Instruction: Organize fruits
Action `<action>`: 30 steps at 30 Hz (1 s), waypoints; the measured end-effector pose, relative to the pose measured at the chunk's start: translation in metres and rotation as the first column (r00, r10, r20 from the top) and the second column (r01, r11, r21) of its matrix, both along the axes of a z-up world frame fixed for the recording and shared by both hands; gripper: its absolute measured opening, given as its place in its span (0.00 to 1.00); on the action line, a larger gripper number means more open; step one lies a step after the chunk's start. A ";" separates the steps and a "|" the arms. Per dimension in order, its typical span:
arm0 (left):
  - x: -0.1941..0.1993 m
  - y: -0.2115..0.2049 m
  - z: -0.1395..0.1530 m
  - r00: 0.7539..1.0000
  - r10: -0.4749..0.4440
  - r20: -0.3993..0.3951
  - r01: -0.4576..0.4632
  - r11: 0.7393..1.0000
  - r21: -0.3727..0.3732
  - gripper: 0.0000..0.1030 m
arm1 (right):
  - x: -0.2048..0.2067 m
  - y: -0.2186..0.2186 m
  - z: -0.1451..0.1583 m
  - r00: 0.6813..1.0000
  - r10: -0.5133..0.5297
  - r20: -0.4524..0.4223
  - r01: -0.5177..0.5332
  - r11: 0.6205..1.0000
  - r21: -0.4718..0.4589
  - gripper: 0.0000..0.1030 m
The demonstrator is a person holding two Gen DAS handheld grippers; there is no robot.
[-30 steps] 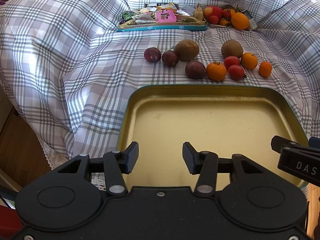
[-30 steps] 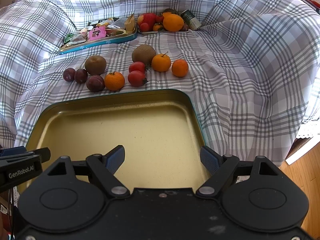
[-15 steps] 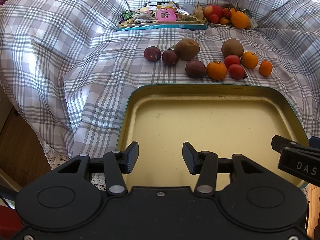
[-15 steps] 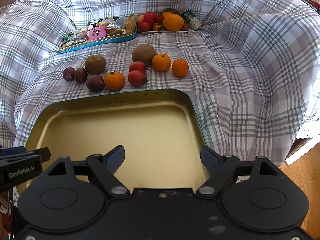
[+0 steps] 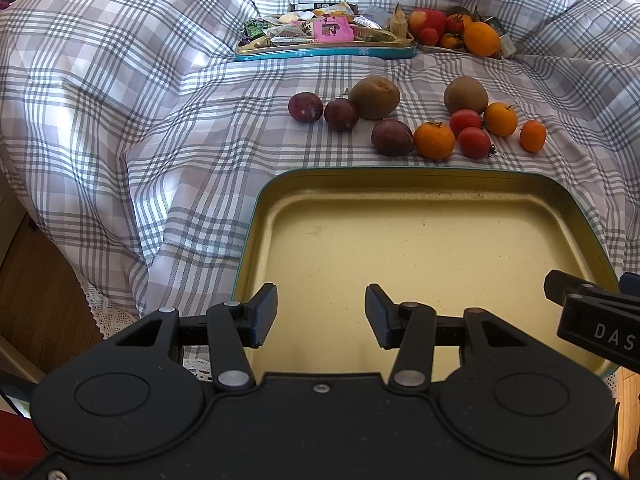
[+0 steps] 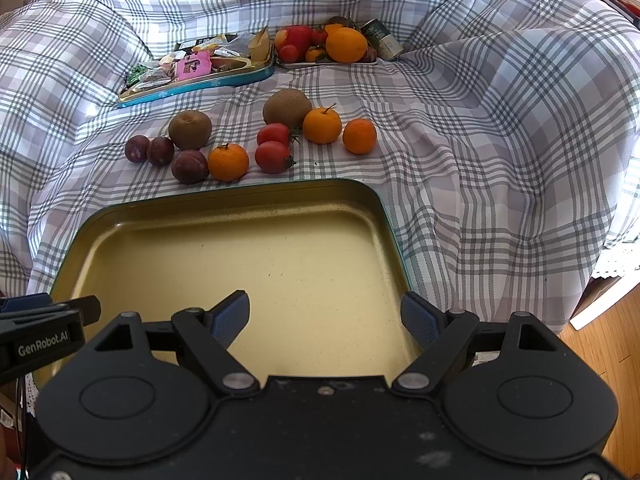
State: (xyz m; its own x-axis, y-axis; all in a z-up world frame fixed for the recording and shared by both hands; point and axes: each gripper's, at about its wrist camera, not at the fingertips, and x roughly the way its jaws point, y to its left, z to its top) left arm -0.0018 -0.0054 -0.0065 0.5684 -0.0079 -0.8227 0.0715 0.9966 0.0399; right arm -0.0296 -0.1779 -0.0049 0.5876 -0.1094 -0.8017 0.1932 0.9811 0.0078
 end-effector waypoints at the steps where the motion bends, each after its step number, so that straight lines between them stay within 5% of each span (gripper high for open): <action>1: 0.000 0.000 0.000 1.000 0.000 0.000 0.000 1.000 0.000 0.54 | 0.000 -0.001 0.000 1.000 -0.001 -0.001 0.001 1.000 0.002 0.84; 16: 0.001 0.010 0.008 1.000 0.007 0.021 -0.006 0.998 -0.056 0.53 | 0.000 -0.003 0.001 1.000 0.000 0.008 0.000 1.000 0.025 0.83; 19: 0.003 0.016 0.009 0.999 0.011 0.050 -0.008 0.998 -0.055 0.50 | 0.003 -0.006 -0.001 1.000 -0.013 0.004 0.013 0.999 0.038 0.76; 30: 0.037 0.029 0.023 0.995 -0.008 0.104 0.015 0.998 -0.064 0.50 | 0.043 -0.032 0.008 0.998 0.017 0.055 -0.019 0.999 0.034 0.75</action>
